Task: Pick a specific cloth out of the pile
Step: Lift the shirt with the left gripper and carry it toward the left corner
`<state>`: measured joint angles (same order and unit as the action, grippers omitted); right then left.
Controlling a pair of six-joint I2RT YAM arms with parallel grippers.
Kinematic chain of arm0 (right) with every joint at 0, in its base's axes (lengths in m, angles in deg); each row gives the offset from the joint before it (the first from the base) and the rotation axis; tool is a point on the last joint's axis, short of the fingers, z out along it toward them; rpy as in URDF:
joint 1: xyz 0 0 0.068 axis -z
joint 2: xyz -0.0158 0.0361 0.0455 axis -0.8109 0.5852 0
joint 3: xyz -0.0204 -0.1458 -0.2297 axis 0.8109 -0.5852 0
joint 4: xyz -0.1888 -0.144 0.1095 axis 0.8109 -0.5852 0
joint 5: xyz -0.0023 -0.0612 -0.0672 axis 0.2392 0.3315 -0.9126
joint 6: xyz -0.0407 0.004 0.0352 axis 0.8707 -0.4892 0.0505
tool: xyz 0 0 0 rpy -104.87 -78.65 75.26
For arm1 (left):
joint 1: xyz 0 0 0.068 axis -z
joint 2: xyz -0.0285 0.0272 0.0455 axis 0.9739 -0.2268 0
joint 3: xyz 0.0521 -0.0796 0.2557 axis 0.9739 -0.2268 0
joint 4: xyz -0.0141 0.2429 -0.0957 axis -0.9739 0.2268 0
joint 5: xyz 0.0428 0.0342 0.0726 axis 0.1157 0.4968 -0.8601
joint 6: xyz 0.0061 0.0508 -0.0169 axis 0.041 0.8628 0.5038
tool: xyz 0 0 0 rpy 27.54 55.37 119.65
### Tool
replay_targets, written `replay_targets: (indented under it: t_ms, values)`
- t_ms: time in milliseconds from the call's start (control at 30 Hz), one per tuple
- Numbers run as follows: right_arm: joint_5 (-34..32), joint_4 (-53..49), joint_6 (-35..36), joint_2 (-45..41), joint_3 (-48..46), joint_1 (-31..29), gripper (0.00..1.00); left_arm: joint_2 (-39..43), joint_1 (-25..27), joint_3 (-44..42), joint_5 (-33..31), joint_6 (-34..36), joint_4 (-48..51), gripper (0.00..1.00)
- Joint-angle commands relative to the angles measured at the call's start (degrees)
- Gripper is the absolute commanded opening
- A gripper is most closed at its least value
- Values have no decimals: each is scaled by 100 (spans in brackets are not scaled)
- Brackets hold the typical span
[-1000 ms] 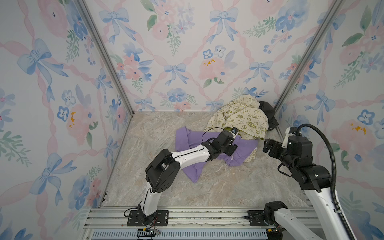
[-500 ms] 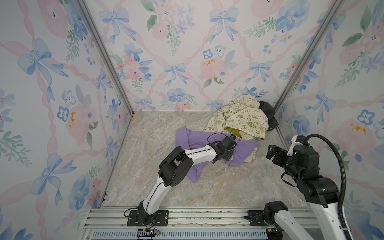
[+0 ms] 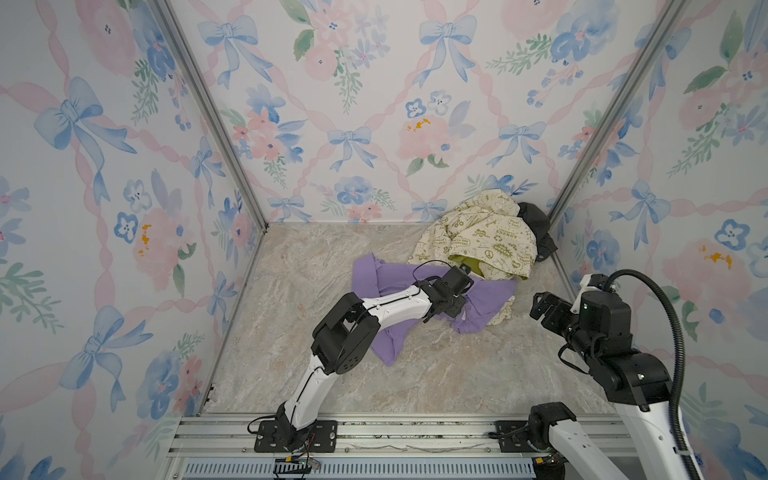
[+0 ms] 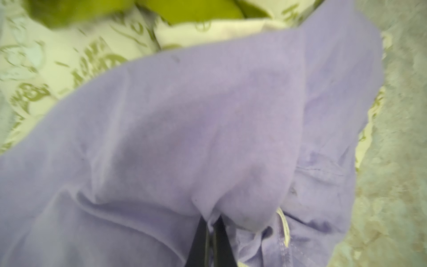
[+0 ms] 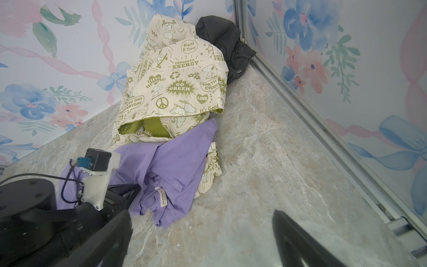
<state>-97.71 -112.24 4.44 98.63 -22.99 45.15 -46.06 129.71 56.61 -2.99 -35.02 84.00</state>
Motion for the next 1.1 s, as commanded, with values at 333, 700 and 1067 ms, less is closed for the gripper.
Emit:
replay_targets:
  t_ms: [333, 700, 1067]
  values:
    - [101, 318, 77, 312, 147, 51, 97, 1765, -161, 758, -1200, 770, -48, 0]
    - [301, 596, 86, 692, 270, 56, 97, 3062, -1011, 849, -1607, 927, -47, 0]
    - [580, 919, -21, 1241, 477, 51, 97, 4136, -2299, 552, -1624, 1167, -41, 0]
